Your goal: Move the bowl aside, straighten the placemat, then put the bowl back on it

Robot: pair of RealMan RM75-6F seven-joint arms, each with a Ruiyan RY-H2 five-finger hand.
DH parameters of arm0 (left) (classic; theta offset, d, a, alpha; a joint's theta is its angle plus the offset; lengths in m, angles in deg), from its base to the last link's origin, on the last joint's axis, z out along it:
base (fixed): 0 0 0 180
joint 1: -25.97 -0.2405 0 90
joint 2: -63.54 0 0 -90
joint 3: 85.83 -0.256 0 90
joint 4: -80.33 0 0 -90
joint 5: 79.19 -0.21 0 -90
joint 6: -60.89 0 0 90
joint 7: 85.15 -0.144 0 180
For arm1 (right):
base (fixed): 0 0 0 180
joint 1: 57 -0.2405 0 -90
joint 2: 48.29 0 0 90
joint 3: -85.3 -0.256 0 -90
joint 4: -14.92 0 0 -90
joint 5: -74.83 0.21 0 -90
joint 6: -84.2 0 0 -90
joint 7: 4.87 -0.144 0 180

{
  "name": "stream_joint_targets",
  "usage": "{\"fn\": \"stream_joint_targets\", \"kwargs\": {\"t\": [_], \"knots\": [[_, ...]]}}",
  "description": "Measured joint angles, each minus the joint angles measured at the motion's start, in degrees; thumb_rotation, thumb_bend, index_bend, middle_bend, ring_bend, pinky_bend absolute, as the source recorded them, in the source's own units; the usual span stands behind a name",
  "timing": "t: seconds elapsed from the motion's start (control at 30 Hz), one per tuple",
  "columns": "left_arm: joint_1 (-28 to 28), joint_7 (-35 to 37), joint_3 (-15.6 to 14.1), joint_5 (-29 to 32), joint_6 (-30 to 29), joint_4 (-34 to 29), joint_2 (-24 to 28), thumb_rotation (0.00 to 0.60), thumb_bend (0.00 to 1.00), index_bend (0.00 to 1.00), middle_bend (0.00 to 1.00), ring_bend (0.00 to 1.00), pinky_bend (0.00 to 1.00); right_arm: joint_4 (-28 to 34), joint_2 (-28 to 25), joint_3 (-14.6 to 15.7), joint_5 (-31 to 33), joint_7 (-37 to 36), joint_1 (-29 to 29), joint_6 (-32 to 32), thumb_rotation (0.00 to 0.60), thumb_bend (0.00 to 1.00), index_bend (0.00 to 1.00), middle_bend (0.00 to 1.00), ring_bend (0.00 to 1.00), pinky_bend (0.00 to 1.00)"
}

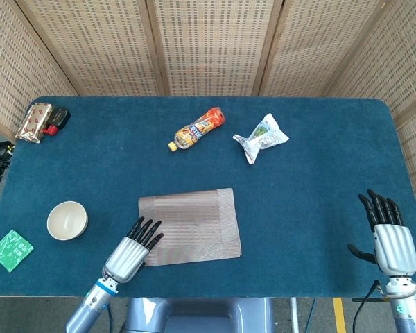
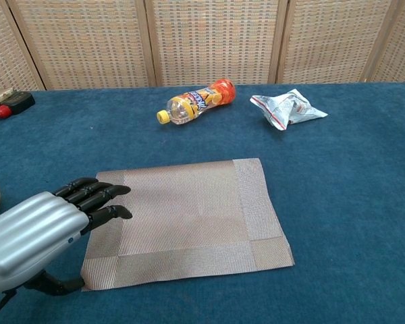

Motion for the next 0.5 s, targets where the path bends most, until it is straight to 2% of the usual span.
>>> {"fn": "stream_joint_targets", "kwargs": {"t": [0.13, 0.5], "knots": [[0.09, -1.25, -0.2, 0.57, 0.88, 0.25, -0.18, 0.6, 0.19, 0.23, 0.0, 0.0, 0.0, 0.0, -0.09, -0.06, 0.18, -0.17, 0.0, -0.07, 0.6, 0.15, 0.0, 0.0, 0.0, 0.0], [0.34, -1.75, -0.13, 0.9, 1.19, 0.91, -1.21, 0.6, 0.31, 0.34, 0.0, 0.0, 0.0, 0.18, -0.17, 0.1, -0.03, -0.48, -0.01, -0.22, 0.6, 0.15, 0.0, 0.0, 0.0, 0.0]]}}
